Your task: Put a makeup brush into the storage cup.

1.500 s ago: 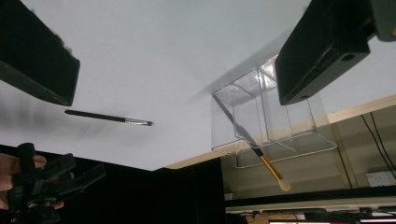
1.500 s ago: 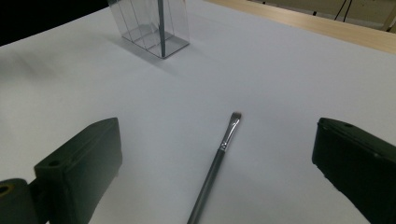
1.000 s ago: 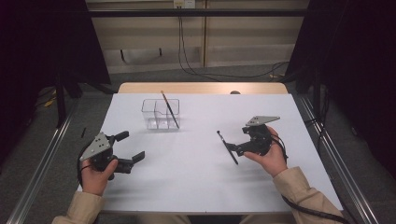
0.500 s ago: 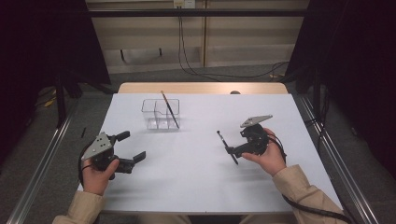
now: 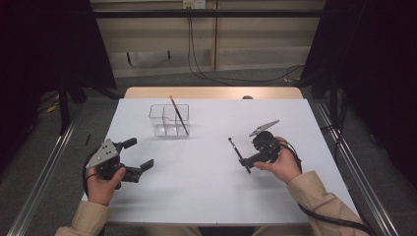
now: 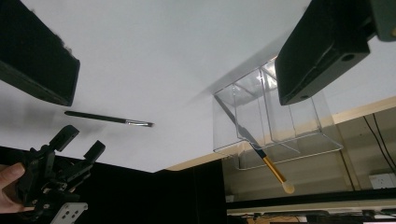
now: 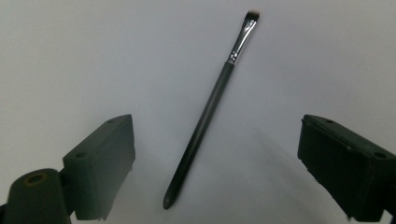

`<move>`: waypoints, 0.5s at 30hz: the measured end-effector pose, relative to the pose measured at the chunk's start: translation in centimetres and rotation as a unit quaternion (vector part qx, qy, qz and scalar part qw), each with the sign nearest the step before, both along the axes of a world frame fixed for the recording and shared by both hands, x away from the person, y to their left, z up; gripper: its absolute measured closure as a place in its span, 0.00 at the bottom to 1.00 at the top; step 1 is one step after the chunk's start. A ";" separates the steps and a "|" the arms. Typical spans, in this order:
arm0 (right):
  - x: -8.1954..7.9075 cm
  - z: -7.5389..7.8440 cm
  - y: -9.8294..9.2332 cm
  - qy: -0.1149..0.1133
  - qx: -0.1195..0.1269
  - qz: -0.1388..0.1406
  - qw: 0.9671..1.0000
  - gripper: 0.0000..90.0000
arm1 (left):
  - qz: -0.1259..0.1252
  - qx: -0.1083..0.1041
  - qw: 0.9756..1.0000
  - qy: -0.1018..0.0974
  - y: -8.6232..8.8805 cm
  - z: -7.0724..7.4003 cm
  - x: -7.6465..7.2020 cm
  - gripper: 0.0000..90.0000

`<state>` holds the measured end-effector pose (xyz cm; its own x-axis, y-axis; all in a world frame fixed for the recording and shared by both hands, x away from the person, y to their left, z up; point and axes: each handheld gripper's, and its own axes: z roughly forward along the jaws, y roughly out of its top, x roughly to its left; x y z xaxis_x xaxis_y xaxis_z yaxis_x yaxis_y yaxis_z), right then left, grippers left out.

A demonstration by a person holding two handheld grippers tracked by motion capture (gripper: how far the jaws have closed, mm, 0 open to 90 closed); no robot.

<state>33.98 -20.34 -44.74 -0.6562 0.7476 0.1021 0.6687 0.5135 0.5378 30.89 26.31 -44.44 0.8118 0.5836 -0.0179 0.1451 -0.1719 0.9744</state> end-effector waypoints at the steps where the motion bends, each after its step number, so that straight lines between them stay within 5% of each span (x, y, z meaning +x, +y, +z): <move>1: 0.1 0.0 0.1 0.006 -0.004 -0.001 1.000 0.14 | 0.000 0.000 1.000 0.000 0.0 0.0 0.0 0.00; 15: 0.1 -0.2 0.6 0.027 -0.038 0.029 0.998 0.29 | 0.000 0.002 1.000 -0.001 -0.1 0.0 0.0 0.00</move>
